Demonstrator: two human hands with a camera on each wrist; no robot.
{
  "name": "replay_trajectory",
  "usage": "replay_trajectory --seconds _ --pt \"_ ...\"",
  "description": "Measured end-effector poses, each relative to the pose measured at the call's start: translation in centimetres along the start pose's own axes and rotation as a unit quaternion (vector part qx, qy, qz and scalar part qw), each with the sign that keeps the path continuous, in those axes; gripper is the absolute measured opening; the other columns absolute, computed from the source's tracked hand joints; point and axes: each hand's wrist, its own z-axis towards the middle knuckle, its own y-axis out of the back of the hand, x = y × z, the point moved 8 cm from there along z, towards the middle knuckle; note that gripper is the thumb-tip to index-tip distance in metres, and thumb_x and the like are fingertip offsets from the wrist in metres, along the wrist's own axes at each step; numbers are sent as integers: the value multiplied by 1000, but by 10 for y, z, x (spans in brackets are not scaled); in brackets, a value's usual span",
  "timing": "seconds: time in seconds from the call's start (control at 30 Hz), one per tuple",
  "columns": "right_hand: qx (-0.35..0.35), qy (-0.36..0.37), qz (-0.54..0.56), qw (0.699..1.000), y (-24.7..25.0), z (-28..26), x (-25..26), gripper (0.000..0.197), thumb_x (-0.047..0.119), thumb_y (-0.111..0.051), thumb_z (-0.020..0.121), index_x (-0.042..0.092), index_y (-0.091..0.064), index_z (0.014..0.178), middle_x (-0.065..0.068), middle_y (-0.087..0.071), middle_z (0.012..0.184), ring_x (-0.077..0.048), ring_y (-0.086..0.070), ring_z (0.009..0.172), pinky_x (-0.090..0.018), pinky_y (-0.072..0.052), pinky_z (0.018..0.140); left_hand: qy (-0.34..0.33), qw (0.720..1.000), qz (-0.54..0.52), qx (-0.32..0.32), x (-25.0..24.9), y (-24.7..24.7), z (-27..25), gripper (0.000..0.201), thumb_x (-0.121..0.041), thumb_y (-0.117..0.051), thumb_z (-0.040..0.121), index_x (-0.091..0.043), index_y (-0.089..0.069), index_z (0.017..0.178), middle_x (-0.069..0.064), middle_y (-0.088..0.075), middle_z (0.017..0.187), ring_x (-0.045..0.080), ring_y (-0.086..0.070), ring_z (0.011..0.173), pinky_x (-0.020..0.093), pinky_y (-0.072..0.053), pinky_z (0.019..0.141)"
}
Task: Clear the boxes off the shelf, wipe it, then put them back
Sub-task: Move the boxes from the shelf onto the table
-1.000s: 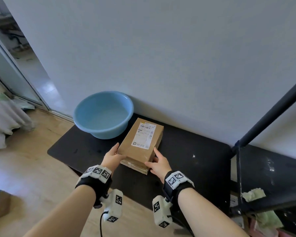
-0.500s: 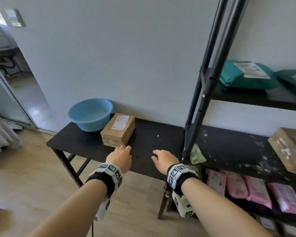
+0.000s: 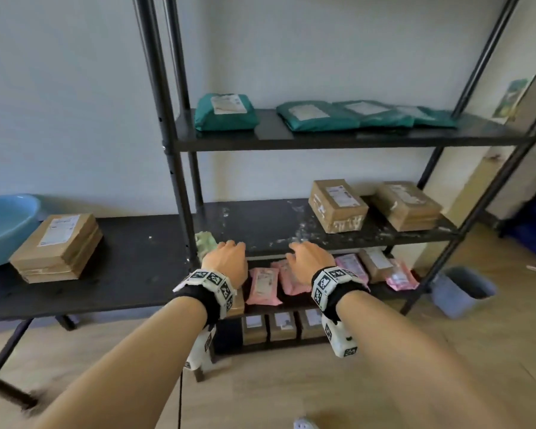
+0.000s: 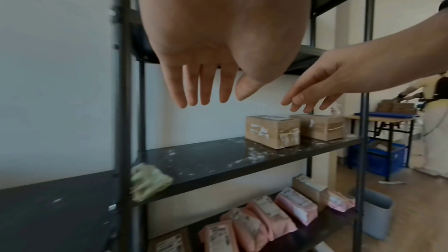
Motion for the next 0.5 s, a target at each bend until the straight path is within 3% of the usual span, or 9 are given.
replay_trajectory --seconds 0.17,0.33,0.4,0.5 --pt "-18 -49 9 999 26 44 -113 32 32 -41 97 14 -57 118 -10 -63 115 -30 -60 106 -37 -49 83 -27 999 -26 30 -92 -28 82 30 -24 -37 96 -12 -50 121 7 -53 125 27 -47 119 42 -46 89" --pt "-21 -92 41 995 38 119 -211 24 32 -41 97 18 -60 95 -2 -63 88 -24 -64 86 -31 -50 72 4 991 -108 75 -156 -64 180 32 -22 -37 97 -11 -48 125 10 -57 122 27 -56 111 37 -47 90" --pt "-16 -104 64 992 39 153 -246 24 31 -41 97 18 -61 99 -2 -64 93 -23 -64 91 -30 -48 72 34 981 -165 95 -171 -83 216 35 -22 -40 97 -11 -47 129 12 -59 123 29 -59 110 35 -48 90" --pt "13 -126 108 986 29 201 -291 34 30 -43 97 15 -52 126 -8 -59 118 -27 -58 110 -33 -45 84 89 954 -270 99 -183 -112 264 40 -22 -46 96 -13 -45 135 12 -59 127 28 -59 113 29 -46 92"
